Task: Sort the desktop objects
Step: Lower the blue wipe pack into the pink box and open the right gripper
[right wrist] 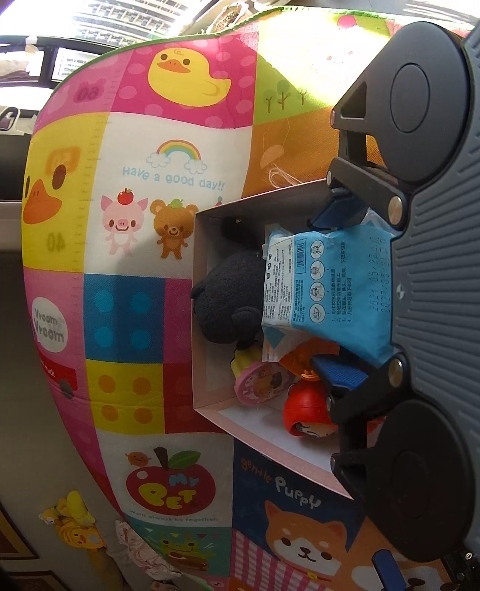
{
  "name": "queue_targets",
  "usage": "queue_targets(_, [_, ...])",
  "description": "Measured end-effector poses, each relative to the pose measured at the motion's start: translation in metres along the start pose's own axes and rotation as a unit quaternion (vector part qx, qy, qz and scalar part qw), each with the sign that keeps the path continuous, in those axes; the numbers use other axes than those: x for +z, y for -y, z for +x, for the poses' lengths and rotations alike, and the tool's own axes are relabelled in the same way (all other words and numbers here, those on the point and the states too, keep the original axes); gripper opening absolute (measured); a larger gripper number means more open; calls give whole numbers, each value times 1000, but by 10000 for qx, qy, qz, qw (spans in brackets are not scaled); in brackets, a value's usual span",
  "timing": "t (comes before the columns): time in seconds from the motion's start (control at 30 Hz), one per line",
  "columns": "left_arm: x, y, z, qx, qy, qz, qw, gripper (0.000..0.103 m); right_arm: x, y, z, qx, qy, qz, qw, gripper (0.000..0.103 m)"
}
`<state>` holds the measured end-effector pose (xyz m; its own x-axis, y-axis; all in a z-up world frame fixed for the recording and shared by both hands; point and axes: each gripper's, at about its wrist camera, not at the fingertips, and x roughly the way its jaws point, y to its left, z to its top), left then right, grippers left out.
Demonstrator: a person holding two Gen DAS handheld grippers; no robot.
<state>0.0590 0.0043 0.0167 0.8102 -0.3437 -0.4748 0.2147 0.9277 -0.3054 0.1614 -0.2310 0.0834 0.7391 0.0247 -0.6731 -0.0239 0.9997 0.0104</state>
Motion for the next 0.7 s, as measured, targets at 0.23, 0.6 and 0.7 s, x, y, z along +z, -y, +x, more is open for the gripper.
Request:
queue_targets(0.23, [0, 4, -2, 78, 45, 82, 9999, 101, 3, 9, -26, 87, 249, 119, 9996, 33])
queue_targets(0.6, [-1, 3, 0, 101, 16, 62, 9999, 102, -8, 0, -8, 10, 140, -91, 9999, 35])
queue_targets(0.7, [-1, 2, 1, 96, -10, 29, 9999, 102, -14, -3, -13, 129, -43, -182, 9997, 35])
